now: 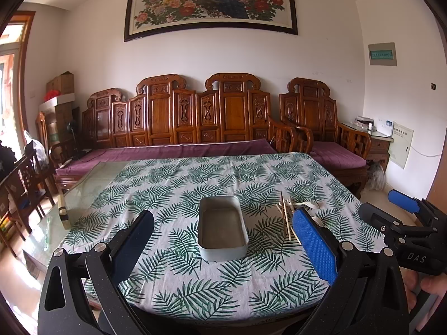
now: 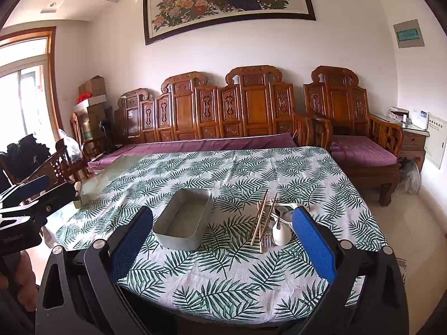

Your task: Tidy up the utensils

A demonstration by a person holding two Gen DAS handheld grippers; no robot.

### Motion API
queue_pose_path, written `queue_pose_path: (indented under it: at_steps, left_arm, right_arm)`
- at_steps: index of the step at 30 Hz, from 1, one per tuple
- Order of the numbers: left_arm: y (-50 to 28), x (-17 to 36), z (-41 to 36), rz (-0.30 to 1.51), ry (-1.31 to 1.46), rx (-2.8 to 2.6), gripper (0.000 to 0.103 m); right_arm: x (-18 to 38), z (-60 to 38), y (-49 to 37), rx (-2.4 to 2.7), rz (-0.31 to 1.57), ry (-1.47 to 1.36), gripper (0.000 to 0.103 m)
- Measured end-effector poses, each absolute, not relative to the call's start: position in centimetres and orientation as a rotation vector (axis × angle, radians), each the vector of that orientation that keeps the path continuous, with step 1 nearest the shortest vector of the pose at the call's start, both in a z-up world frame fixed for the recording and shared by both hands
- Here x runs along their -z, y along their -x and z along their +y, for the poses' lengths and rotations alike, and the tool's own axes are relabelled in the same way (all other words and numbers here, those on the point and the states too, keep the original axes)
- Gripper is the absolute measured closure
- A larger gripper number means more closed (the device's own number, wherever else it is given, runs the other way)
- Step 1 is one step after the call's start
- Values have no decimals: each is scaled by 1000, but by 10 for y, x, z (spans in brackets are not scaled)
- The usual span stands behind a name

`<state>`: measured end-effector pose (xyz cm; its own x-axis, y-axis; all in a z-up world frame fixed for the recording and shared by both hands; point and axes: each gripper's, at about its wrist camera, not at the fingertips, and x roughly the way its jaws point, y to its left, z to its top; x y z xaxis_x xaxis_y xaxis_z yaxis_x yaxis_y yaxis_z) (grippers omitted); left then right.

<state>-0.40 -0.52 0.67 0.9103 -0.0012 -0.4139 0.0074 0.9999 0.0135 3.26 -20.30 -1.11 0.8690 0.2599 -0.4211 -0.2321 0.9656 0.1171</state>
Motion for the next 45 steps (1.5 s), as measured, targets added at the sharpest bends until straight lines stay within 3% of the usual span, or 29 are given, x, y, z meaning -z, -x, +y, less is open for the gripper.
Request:
queue_pose_path:
  at_steps: [14,35,45]
  left_arm:
    - [-21,19,-10,504,-45,64,7]
    - [-100,82,-42,681,-126,195,7]
    - [-130,103,-55,723,-140,220,8]
  right_arm:
    - [33,-217,-54,-255,488,-40,3]
    - [122,-266,-196,-259,758,10,38]
    - [176,-271,-261,-254,915,0,62]
